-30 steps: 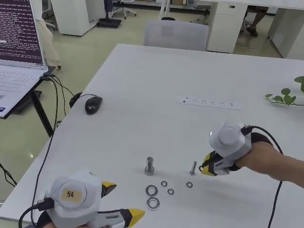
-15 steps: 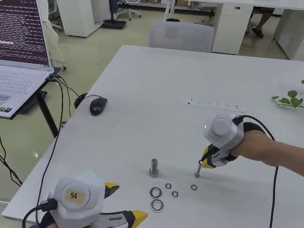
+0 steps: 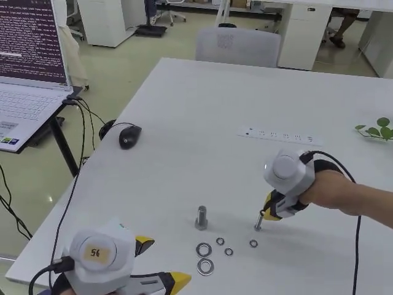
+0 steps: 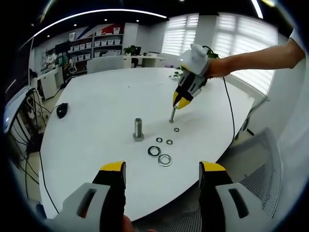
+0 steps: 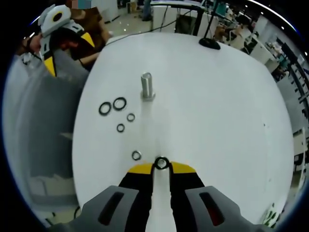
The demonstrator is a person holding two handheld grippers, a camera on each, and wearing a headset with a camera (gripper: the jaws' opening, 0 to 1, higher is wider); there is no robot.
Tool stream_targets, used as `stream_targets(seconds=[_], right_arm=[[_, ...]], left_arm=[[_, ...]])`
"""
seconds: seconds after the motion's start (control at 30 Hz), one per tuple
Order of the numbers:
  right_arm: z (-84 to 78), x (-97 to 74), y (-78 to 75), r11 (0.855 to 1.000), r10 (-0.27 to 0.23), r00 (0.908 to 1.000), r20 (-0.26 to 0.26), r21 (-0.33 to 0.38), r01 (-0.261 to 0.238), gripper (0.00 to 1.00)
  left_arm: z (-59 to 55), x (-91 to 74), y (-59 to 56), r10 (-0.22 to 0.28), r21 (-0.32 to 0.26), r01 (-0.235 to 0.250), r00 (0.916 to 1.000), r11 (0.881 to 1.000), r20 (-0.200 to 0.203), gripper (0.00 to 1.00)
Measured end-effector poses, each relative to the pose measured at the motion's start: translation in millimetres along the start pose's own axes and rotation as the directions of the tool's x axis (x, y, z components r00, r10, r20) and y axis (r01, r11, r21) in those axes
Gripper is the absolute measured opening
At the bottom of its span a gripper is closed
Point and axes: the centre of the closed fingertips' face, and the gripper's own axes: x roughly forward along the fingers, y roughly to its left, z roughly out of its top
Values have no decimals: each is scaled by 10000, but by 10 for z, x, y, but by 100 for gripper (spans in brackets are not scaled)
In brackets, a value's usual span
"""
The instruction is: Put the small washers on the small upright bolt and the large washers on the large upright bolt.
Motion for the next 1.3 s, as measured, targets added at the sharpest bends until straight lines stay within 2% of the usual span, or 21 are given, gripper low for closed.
stream_targets(seconds=[0.33,0.87,1.3], right_arm=[[15,20,1,10000,28,10000,3,-20,-28,13],[-12,99,18,9999,123,9997,-203,-89,-125,13],[-77,273,38,9996,255,9987,-439,146,-249,13]], left_arm=[[30,10,5,-22,57,22,10000,10000,-16,60],[12,29,13,12,-17,-12,10000,10000,-43,60],[1,38,6,-16,1,16,9999,10000,-127,60]])
